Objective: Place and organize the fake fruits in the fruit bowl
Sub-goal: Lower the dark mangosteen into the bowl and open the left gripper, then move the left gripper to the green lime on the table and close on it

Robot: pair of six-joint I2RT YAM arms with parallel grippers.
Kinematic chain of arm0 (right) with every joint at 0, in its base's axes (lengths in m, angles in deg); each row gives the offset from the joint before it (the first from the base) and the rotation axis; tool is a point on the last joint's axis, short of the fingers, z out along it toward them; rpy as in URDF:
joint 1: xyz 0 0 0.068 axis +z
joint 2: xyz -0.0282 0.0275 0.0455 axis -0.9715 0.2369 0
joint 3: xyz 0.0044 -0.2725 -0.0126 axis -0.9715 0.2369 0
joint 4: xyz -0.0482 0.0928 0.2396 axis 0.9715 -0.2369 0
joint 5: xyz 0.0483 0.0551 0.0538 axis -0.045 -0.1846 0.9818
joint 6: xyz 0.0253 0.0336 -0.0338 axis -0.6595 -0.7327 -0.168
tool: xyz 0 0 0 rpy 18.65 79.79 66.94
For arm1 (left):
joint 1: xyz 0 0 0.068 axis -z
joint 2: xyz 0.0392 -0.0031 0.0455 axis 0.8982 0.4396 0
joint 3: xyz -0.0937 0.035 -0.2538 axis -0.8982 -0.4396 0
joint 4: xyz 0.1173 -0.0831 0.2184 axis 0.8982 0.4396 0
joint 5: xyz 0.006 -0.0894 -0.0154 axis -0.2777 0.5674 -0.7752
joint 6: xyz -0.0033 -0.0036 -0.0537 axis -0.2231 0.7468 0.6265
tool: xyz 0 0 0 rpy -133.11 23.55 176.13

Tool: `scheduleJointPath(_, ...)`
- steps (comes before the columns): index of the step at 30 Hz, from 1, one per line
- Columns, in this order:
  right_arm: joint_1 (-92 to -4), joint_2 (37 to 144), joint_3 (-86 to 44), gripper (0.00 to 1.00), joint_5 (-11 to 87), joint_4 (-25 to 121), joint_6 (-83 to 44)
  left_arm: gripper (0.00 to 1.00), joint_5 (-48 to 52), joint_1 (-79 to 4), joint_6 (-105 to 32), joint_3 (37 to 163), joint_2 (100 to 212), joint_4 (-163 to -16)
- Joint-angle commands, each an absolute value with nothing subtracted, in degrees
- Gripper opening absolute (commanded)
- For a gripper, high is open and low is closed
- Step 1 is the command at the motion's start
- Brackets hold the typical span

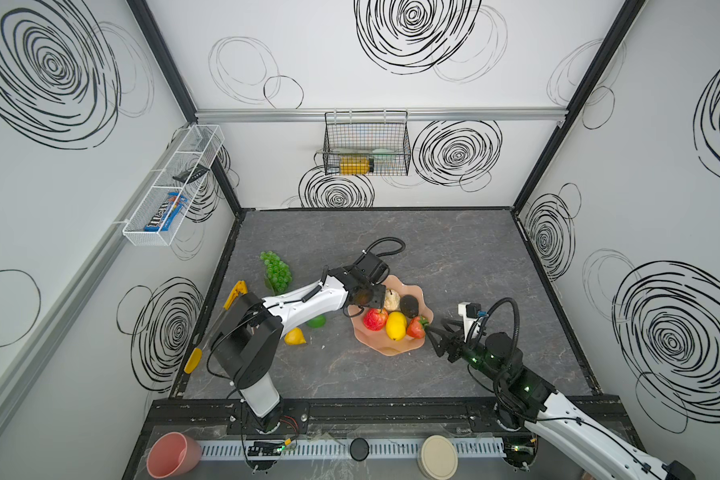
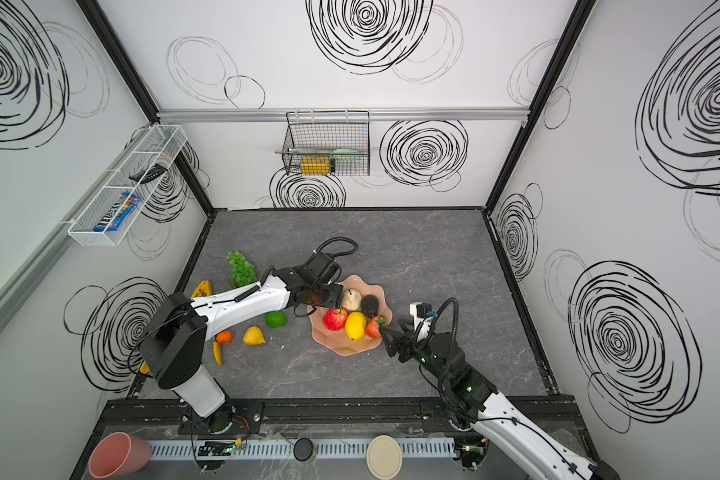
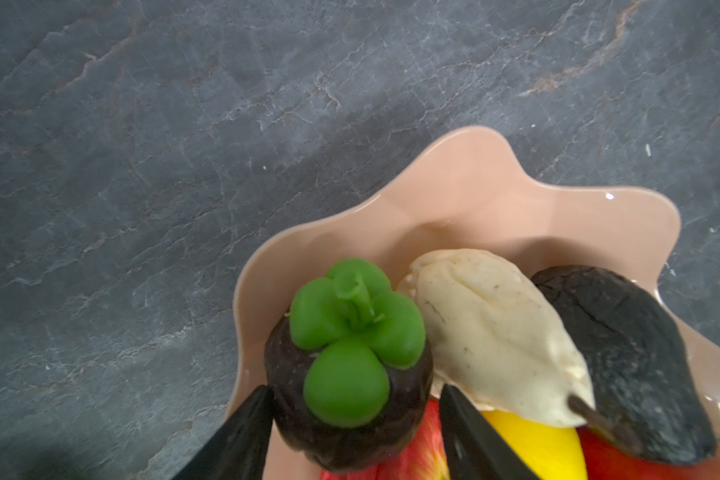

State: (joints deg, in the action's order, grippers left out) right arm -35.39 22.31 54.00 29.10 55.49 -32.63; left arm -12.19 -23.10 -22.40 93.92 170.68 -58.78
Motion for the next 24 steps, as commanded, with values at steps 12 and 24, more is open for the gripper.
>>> scheduleJointPath(12,-35.8,22.1,54.4,0.81,29.0,56.2,-32.7,0.72,-13.8,-23.3,-21.0,92.1,163.0,-58.9)
scheduleJointPath(24,-35.8,19.8,54.3,0.81,29.2,54.7,-33.0,0.76,-26.2,-25.0,-13.0,80.4,142.3,-50.3)
